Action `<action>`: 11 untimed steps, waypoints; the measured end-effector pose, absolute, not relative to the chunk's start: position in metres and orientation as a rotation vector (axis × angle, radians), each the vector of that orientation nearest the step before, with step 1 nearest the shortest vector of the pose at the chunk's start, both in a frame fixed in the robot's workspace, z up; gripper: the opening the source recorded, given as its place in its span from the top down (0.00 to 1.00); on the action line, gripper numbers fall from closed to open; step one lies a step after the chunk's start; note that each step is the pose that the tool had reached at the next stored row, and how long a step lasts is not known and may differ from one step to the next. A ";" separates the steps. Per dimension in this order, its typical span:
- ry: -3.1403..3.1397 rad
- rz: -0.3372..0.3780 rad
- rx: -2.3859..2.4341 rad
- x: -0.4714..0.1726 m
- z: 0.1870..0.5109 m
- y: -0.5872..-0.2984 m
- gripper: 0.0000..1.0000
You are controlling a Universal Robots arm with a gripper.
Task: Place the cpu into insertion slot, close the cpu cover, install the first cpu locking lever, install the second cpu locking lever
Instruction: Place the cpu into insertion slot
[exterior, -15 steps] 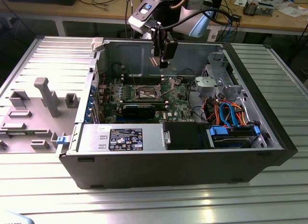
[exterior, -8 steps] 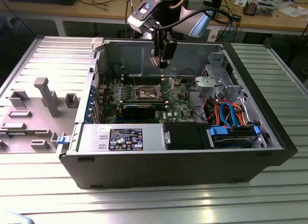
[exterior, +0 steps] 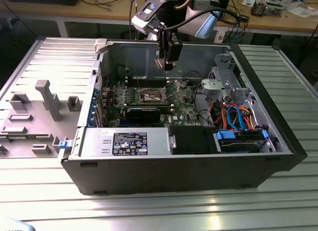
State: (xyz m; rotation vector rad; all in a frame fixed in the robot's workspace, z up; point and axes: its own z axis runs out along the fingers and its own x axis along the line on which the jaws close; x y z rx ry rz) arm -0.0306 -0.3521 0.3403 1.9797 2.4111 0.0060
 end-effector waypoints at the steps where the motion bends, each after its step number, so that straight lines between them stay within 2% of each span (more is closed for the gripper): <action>1: 2.410 0.006 1.981 -0.031 0.340 -0.352 0.45; 11: 2.400 0.005 1.993 -0.031 0.340 -0.352 0.45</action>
